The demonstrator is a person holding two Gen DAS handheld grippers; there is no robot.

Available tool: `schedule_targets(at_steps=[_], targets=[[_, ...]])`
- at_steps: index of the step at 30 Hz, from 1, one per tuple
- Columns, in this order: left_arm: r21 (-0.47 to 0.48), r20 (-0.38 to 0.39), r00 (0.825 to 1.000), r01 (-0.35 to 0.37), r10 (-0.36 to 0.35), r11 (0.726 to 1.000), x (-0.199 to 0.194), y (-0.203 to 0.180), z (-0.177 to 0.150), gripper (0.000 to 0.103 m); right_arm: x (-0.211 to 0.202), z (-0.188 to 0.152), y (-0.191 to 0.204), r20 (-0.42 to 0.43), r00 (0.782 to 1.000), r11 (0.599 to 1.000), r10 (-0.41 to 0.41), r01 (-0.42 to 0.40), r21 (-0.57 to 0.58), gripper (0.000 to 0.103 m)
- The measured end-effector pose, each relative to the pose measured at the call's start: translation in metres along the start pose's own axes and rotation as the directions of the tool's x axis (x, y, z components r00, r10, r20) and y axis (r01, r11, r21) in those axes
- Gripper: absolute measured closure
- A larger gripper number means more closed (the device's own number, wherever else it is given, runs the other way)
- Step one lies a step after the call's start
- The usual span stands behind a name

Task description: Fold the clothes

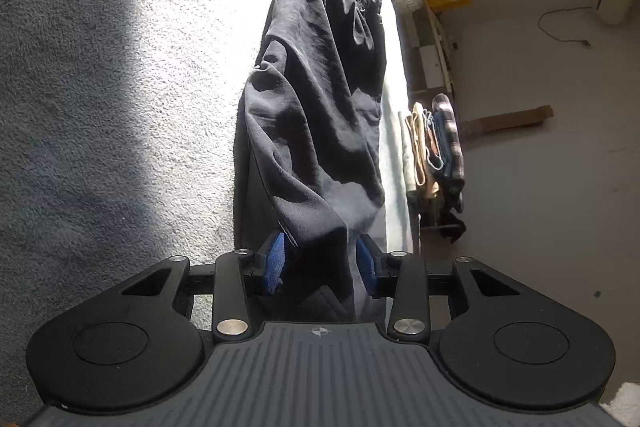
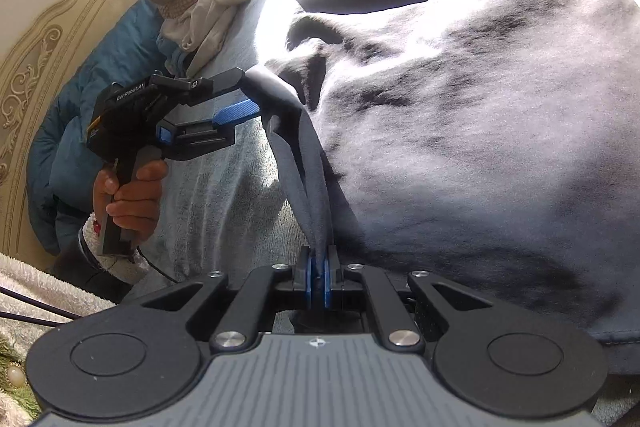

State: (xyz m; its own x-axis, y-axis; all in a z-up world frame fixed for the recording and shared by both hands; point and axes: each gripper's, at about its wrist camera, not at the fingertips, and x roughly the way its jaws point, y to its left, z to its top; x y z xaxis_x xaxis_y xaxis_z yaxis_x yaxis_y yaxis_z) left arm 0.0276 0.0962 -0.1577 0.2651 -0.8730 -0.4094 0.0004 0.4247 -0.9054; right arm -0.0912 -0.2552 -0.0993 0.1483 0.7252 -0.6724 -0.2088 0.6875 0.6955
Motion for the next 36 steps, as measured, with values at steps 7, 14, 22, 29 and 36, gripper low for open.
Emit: schedule_targets(at_steps=[7, 14, 22, 29, 36], targets=[[0.007, -0.035, 0.999, -0.003, 0.003, 1.0, 0.024, -0.002, 0.005, 0.065, 0.006, -0.005, 0.02, -0.037, 0.999, 0.99, -0.01, 0.004, -0.142, 0.097], [-0.005, -0.031, 0.999, 0.01, -0.011, 1.0, 0.043, 0.004, 0.012, 0.065, 0.001, -0.008, 0.013, -0.032, 0.999, 0.995, -0.003, -0.001, -0.101, 0.097], [-0.006, -0.023, 1.0, 0.01, -0.01, 1.0, 0.058, 0.013, 0.017, 0.065, 0.013, -0.013, 0.002, -0.122, 0.99, 0.996, -0.071, 0.063, -0.067, 0.078], [0.005, -0.017, 1.0, -0.006, 0.006, 1.0, 0.059, 0.01, 0.019, 0.065, -0.012, -0.018, 0.043, -0.112, 0.96, 0.875, -0.257, 0.181, -0.45, 0.062], [0.021, -0.015, 1.0, -0.024, 0.025, 0.999, 0.06, 0.006, 0.02, 0.065, -0.05, 0.016, 0.065, 0.08, 0.982, 0.856, -0.172, 0.189, -0.481, 0.064]])
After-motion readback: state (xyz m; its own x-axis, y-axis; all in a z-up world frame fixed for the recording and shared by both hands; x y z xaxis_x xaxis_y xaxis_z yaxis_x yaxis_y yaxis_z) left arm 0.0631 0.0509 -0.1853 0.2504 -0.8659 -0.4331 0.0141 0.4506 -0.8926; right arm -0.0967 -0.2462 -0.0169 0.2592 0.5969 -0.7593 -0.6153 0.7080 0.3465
